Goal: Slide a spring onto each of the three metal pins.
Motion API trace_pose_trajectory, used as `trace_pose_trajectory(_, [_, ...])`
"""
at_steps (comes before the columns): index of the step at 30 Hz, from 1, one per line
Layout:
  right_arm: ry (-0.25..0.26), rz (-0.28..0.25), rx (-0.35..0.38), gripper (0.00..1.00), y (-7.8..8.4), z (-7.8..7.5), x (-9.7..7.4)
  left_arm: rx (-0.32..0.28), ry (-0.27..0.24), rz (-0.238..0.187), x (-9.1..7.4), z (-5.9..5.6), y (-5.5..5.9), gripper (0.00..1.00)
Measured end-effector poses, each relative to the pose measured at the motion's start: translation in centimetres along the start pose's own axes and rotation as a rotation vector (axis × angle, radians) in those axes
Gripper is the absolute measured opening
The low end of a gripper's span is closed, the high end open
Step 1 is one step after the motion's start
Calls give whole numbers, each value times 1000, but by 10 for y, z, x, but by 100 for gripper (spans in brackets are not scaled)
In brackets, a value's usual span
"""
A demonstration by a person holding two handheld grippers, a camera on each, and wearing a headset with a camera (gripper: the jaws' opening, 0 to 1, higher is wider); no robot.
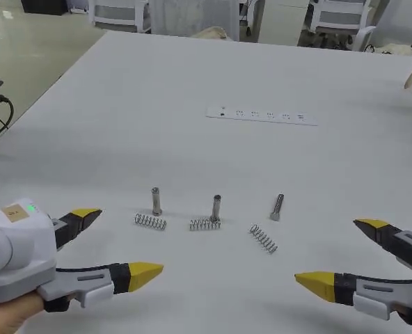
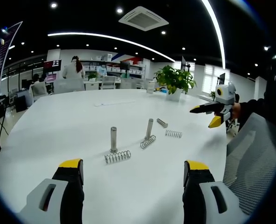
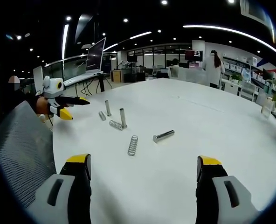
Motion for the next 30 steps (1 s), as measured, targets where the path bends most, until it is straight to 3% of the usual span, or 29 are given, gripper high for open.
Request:
trace_pose_trajectory(11, [8,-3,0,92,-6,-7,-1,-2,6,6,0,-1,1,85])
trace_pose_trajectory(30, [2,15,-30,91,-25,-23,13,-2,6,6,0,-1,0,83])
Point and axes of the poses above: the centre of the closed fingertips' face, and the gripper's own axes: x roughly forward along the fingers, z roughly to its left, y roughly out of its underside, the point moved 7 cm from there along -x, roughly backward along the fingers, and after that the axes turned 8 degrees about x, right-handed, at the moved point
